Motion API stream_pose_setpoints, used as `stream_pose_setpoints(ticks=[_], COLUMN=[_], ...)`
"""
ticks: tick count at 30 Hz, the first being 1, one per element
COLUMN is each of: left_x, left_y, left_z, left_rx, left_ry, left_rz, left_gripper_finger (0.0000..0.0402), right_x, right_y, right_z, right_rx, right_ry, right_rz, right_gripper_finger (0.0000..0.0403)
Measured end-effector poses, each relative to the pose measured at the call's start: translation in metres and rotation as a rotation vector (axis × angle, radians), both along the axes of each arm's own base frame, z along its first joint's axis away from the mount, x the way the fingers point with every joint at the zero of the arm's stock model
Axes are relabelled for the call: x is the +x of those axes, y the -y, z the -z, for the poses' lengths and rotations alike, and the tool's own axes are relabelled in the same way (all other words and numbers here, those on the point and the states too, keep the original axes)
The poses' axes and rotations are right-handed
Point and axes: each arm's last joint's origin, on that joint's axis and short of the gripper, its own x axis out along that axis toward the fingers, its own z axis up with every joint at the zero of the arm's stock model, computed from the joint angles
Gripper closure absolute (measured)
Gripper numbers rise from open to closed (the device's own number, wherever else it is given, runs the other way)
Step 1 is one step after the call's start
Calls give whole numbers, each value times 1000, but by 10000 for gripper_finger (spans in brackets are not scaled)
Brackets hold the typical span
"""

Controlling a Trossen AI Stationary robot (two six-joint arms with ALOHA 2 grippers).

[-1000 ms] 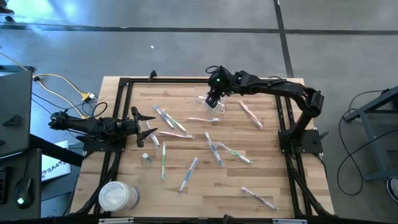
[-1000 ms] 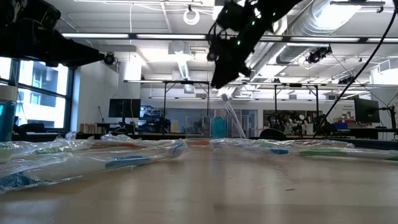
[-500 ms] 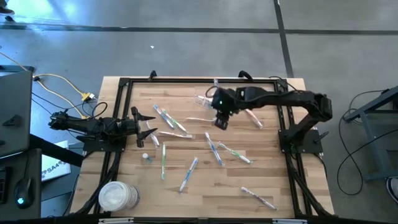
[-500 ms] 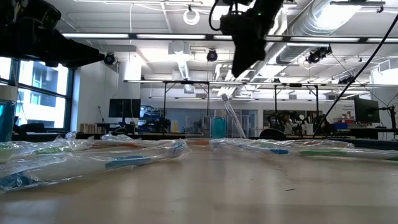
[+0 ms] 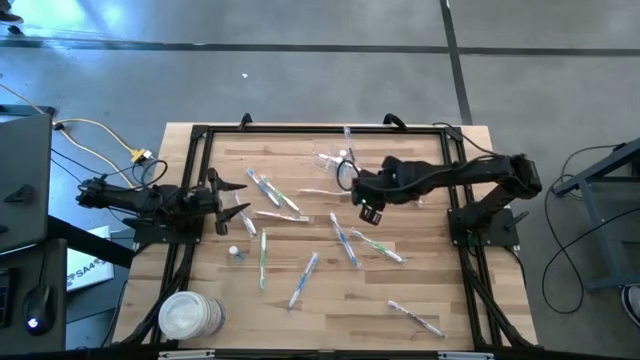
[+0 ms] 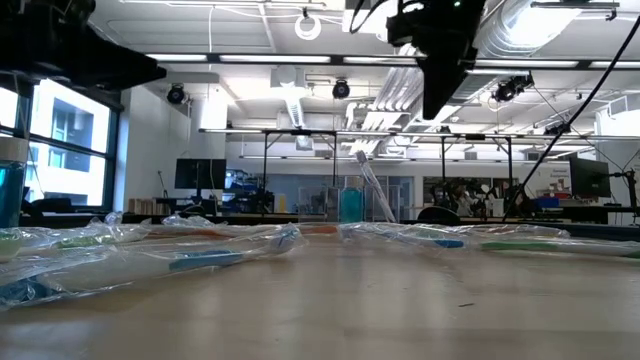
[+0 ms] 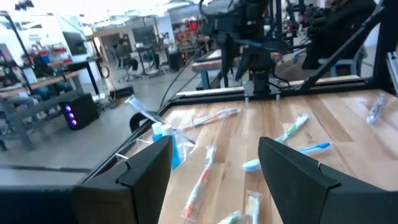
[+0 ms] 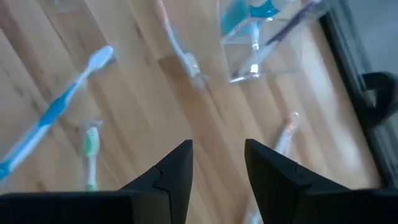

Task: Pick & Place toothbrushing station
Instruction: Put the bottom left orange toothbrush into the transparent organizer

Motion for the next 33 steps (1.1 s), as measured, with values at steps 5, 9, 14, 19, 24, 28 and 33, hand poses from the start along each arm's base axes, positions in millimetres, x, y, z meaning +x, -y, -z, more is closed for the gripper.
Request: stream_pose_setpoints(ticks=[5, 9, 14, 19, 24, 28, 33], left_x=[6, 20, 47, 81, 113, 133, 158], left_y=[1, 5, 11, 19, 27, 31, 25], left_z=[-13, -23, -36, -41, -31, -13, 8], left_rx=[-14, -4, 7, -110, -172, -140, -174], left_ry=[-52, -137, -301, -488, -677, -819, -943], left_rz=[5, 5, 13, -7, -69, -89, -93], left_gripper_finger=[162, 162, 162, 162, 162, 162, 162], right_x=[-22, -49, -80, -95, -99, -98, -97], right_y=[-12, -16, -18, -18, -20, -22, -25], right_z=[6, 11, 18, 36, 57, 68, 67], right_rx=[-61, -98, -108, -105, -90, -57, -18], right_ry=[30, 109, 318, 518, 634, 687, 713], right_rz=[-14, 12, 17, -80, -234, -358, -436], right_gripper_finger=[265, 265, 265, 265, 265, 265, 265])
